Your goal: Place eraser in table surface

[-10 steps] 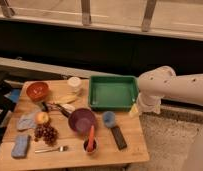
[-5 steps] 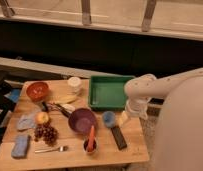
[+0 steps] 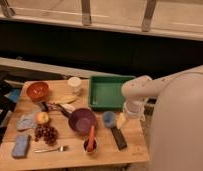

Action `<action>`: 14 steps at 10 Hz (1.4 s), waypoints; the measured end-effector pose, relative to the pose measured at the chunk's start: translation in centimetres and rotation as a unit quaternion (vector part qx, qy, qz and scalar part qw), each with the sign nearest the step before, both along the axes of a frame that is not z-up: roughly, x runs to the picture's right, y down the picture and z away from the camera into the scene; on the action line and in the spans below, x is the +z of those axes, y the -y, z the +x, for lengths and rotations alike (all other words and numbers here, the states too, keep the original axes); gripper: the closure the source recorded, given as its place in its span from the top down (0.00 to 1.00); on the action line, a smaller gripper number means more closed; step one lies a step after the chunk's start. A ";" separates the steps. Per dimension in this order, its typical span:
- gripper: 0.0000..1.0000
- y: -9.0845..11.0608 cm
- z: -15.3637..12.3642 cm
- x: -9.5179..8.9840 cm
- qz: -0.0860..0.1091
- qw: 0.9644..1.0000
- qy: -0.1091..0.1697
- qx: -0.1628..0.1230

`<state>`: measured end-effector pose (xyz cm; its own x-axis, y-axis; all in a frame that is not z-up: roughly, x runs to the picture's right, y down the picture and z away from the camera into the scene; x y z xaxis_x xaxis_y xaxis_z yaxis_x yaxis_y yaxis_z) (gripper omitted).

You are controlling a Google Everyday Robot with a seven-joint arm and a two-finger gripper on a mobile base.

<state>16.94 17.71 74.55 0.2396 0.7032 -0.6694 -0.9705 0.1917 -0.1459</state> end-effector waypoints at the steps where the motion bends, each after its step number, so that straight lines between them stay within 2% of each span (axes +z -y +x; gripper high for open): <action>1: 0.80 -0.1 0.1 0.0 -0.003 1.000 0.000 -0.001; 3: 0.80 -1.1 -1.6 1.0 -0.019 1.000 0.009 -0.008; 9: 0.80 -3.5 -4.3 2.2 -0.055 0.998 0.041 -0.004; 14: 0.80 -6.3 -5.6 4.6 -0.096 0.994 0.044 0.002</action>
